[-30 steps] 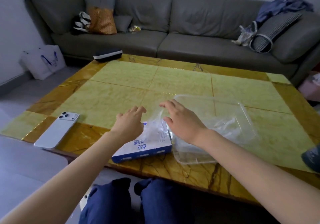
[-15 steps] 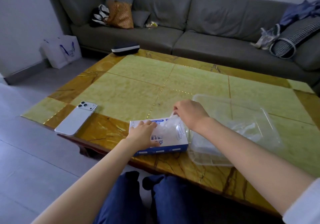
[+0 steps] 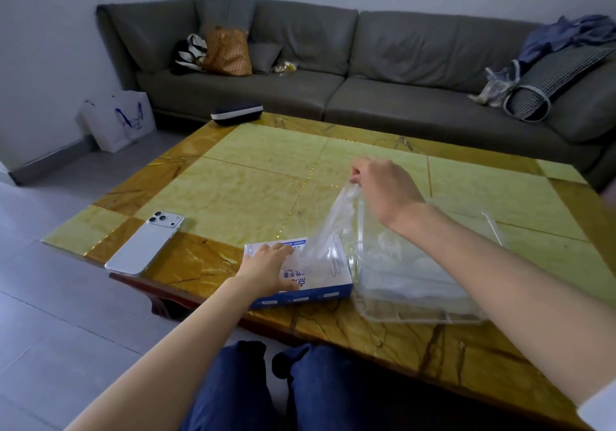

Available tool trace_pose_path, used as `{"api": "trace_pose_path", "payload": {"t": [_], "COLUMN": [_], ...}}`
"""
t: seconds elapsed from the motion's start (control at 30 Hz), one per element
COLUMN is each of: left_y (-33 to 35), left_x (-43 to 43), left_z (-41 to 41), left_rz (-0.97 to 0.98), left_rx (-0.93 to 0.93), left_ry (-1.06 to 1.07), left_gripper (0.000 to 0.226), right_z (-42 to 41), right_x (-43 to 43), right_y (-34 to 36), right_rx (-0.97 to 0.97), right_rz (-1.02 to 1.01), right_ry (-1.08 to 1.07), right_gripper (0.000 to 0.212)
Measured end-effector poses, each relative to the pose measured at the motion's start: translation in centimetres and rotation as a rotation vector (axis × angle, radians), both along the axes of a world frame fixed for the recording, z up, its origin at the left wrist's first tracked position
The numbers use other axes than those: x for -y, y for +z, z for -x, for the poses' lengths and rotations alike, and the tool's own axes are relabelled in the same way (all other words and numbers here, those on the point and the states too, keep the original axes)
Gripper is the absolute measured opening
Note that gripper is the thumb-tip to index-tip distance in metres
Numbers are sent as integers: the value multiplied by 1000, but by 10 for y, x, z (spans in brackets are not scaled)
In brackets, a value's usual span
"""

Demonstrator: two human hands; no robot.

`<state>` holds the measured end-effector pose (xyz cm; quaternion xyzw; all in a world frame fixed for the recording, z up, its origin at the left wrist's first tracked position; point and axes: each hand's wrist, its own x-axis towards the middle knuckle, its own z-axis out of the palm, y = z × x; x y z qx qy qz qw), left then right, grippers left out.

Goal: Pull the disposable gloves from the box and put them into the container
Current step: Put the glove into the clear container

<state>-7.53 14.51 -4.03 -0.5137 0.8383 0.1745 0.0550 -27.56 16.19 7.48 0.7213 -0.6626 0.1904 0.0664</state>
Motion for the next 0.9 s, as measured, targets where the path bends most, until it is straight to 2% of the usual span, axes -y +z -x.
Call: {"api": "trace_pose_path", "payload": {"t": [0.2, 0.33, 0.43, 0.57, 0.63, 0.77, 0.83, 0.9], "left_y": [9, 50, 86, 112, 116, 111, 110, 112], "left_x": [7, 11, 10, 4, 2, -1, 0, -1], "left_z": [-5, 7, 25, 54, 66, 77, 76, 74], "left_rz": [-100, -15, -1, 114, 122, 42, 55, 37], "left_rx": [-106, -495, -747, -715, -636, -555, -604, -687], "left_ry": [18, 177, 127, -43, -133, -243, -217, -181], "left_gripper": [72, 72, 76, 87, 73, 18, 11, 9], "right_z": [25, 34, 36, 34, 32, 35, 43, 49], "right_x": [-15, -27, -31, -38, -43, -48, -50, -51], "right_y": [18, 23, 20, 18, 18, 9, 1, -7], "right_rx": [14, 13, -8, -14, -8, 54, 158, 321], "right_rz": [98, 122, 125, 93, 39, 30, 108, -20], "right_ry": [-97, -110, -98, 24, 137, 210, 124, -32], "right_gripper": [10, 16, 17, 14, 14, 15, 32, 58]}}
